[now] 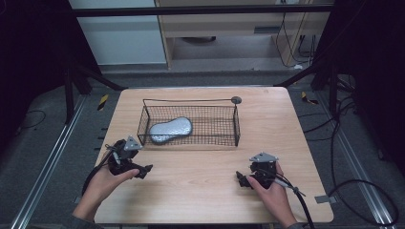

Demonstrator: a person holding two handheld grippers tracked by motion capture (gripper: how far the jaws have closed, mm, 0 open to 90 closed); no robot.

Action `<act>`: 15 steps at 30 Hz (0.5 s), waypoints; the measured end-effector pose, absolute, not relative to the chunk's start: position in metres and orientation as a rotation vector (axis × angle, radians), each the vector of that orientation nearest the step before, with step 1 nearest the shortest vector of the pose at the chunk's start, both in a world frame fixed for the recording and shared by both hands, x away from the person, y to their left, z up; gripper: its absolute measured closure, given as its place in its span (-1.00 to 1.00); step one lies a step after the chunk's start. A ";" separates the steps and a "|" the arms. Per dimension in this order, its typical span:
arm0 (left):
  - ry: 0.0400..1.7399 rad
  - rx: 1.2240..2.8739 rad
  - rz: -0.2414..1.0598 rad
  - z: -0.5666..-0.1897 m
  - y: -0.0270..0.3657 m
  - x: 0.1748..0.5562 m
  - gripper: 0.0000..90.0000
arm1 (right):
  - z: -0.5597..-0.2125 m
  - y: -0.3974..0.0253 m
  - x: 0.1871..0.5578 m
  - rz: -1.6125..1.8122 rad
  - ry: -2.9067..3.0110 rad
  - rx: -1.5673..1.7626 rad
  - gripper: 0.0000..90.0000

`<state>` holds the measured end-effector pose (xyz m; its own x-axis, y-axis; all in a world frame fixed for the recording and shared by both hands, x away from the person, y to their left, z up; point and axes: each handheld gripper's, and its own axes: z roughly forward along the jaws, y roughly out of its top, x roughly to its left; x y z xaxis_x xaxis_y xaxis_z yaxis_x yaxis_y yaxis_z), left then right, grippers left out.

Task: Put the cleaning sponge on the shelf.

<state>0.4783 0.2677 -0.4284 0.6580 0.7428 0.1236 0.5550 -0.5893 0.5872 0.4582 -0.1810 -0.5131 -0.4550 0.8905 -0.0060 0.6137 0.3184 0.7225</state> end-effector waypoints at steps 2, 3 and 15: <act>1.050 2.365 0.486 -0.435 0.276 0.481 -0.89 | -0.513 -0.181 0.458 0.929 2.185 1.335 -0.98; 1.069 2.361 0.485 -0.438 0.279 0.483 -0.89 | -0.513 -0.181 0.458 0.929 2.185 1.334 -0.98; 1.203 2.347 0.449 -0.474 0.306 0.497 -0.89 | -0.513 -0.181 0.458 0.929 2.187 1.332 -0.98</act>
<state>0.4973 0.3061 -0.4735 0.5636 0.8225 0.0768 0.6715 -0.5103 0.5374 0.4583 -0.1811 -0.5132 -0.4566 0.8897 -0.0061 0.6131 0.3196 0.7224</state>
